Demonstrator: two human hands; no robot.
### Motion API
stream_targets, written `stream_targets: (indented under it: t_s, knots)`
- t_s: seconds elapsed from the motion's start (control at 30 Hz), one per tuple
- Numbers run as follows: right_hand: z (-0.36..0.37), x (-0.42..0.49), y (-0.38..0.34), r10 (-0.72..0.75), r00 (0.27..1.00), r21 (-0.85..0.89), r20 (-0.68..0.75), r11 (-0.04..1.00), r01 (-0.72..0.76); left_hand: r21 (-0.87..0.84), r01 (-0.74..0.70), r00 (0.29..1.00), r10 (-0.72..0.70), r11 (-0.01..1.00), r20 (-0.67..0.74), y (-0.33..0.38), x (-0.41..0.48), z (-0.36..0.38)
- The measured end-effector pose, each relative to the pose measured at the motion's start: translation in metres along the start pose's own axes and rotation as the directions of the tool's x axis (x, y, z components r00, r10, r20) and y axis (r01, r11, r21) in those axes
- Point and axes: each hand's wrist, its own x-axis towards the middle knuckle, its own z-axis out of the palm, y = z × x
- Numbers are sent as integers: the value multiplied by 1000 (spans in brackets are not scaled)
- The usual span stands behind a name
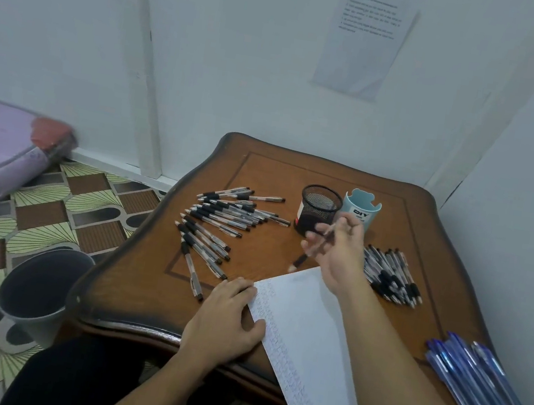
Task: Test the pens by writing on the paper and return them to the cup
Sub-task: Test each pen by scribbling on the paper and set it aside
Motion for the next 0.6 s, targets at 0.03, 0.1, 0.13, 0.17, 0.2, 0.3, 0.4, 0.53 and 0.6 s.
stream_targets:
  t_s: [0.03, 0.1, 0.13, 0.17, 0.2, 0.3, 0.4, 0.53, 0.6]
  knots:
    - [-4, -3, -3, -8, 1000, -2, -10, 1000, 8, 2, 0, 1000, 0, 1000, 3, 0, 0, 0]
    - [-11, -7, -4, -12, 1000, -86, 7, 996, 13, 10, 0, 1000, 0, 1000, 13, -1, 0, 0]
    - [-15, -10, -3, -6, 1000, -121, 28, 993, 10, 17, -1, 1000, 1, 1000, 15, -1, 0, 0]
    - [-18, -12, -2, -2, 999, -137, 47, 990, 9, 24, -3, 1000, 2, 1000, 19, 0, 1, 0]
    - [-21, -15, 0, -7, 998, -140, 58, 990, 15, 27, -1, 1000, 1, 1000, 21, 1, 1, -1]
    - [-25, -21, 3, 4, 997, -123, 75, 992, 6, 21, 10, 1000, -10, 1000, 27, 2, 0, -2]
    - [-30, -24, 7, 79, 993, -42, 91, 996, -75, 11, 12, 1000, -13, 1000, 26, 1, 0, -1]
    - [-39, -29, 14, 140, 987, -214, 82, 969, -120, 12, 3, 1000, -3, 1000, 14, 2, 0, -2]
    - [-39, -34, 18, 146, 981, -247, 125, 962, -112, 15, 0, 1000, 0, 1000, 8, 3, 0, -2]
